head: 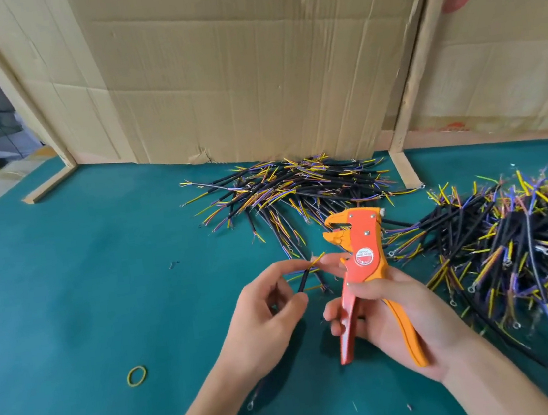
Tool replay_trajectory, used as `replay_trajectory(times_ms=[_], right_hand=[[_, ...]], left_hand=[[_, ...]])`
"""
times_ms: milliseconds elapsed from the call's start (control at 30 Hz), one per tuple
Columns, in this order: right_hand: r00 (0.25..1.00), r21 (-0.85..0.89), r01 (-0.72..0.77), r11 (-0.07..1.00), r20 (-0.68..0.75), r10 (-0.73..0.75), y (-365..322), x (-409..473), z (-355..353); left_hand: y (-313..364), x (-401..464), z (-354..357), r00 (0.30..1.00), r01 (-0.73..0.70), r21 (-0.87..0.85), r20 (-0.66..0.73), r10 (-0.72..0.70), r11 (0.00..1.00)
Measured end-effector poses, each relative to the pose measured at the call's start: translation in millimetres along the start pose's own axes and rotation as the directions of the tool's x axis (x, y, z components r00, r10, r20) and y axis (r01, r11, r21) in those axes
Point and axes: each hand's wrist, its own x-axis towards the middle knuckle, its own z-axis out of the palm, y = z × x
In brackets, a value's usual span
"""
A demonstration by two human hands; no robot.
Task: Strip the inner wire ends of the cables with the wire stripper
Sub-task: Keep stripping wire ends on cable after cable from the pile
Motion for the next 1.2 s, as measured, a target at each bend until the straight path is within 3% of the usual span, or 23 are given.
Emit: replay_trajectory(times_ms=[233,467,767,1000,1200], right_hand=[[0.999,-0.008,0.01,1.0,0.035,-0.01,-1,1,-2],[0.99,0.005,0.022,1.0,0.137,-0.022,-2,1,-7],[0.998,-0.025,0.027,0.999,0.05,-0.026,0,2,-4],[0.999,-0.013,0.0,1.0,0.054,0.001,0,1,1],[0.99,0.084,-0.054,0.995,0.138,0.042,2,-1,4]], left_hand=[[-8,2,2,0.998,-0.032,0.056,-0.044,0.034,0.998],[-10,7,-1,0.993,0.009,-0.032,-0.113,-0.013,0.999],[-7,8,0,0.997,0.011,-0.082,-0.069,-0.017,0.997],[-4,8,1,0.993,0.084,-0.394,-0.04,-0.108,0.915],[-1,7,3,0.982,0.189,-0.577,0.1,-0.161,0.795]])
